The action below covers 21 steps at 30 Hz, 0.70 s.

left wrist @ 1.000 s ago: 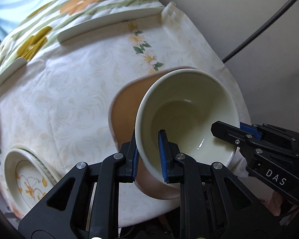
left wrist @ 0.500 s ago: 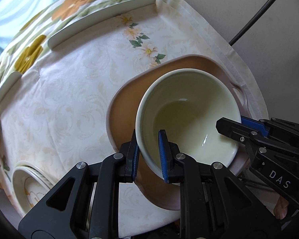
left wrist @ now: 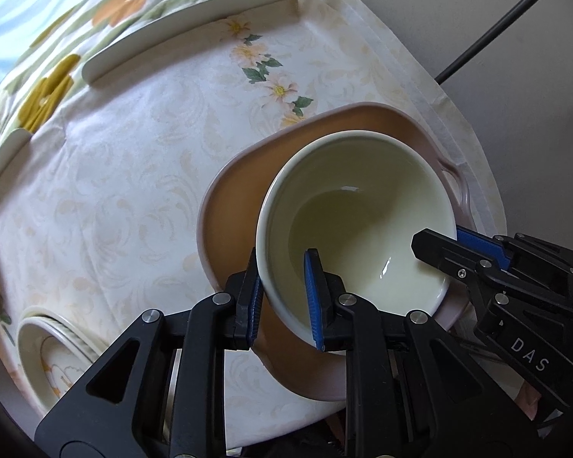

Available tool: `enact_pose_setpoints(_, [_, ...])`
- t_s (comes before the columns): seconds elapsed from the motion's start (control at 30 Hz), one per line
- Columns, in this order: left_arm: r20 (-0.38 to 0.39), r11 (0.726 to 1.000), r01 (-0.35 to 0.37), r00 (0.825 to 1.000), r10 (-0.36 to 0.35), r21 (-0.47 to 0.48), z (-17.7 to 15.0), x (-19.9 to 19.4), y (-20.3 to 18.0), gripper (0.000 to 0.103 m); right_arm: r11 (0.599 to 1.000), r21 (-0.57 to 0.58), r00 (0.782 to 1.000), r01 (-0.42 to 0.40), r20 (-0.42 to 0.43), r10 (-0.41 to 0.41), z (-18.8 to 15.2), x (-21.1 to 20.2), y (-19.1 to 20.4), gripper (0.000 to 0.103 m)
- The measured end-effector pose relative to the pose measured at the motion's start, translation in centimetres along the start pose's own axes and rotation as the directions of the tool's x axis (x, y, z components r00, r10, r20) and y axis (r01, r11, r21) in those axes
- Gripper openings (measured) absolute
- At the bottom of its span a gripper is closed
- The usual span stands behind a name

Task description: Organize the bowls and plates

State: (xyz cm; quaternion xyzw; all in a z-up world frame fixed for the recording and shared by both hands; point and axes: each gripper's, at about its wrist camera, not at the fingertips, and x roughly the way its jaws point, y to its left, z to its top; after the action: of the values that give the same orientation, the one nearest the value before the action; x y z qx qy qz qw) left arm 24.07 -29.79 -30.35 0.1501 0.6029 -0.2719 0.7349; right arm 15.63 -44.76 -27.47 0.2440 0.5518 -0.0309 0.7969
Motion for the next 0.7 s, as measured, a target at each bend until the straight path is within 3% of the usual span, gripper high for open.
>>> enact_pose_setpoints(0.1, [0.007,1.0,0.001,1.0,-0.001,0.002,-0.2,-0.4,-0.2,0.022,1.0,0.014,1.0,-0.012,0.007,0.012,0.0,-0.4,-0.1,0.016])
enact_pose_setpoints(0.23, [0.056,0.999,0.035,0.998,-0.035,-0.003,-0.4,-1.9,-0.6,0.062,0.997,0.05,0.999,-0.053,0.005,0.053,0.2,-1.3,-0.7,0.016])
enact_pose_setpoints(0.27, [0.068,1.0,0.028,0.997,-0.028,-0.002,-0.4,-2.2,-0.8,0.064,0.997,0.051,0.999,-0.052,0.01,0.051,0.2,-1.7,-0.6,0.016])
enact_pose_setpoints(0.53, [0.168,0.999,0.014,0.986,-0.009,-0.03,-0.9,-6.4,-1.1,0.066,0.997,0.021,0.994,-0.078,0.074,0.076,0.5,-5.3,-0.5,0.019])
enact_pose_setpoints(0.63, [0.249,0.998,-0.005,0.968,0.022,-0.07,-1.4,-9.5,-0.3,0.066,0.995,-0.046,0.99,-0.089,0.107,0.093,1.0,-7.0,0.5,0.019])
enact_pose_setpoints(0.7, [0.316,0.993,-0.019,0.947,0.056,-0.118,-2.0,-12.0,0.7,0.066,0.989,-0.109,0.986,-0.098,0.126,0.112,1.4,-8.0,1.4,0.019])
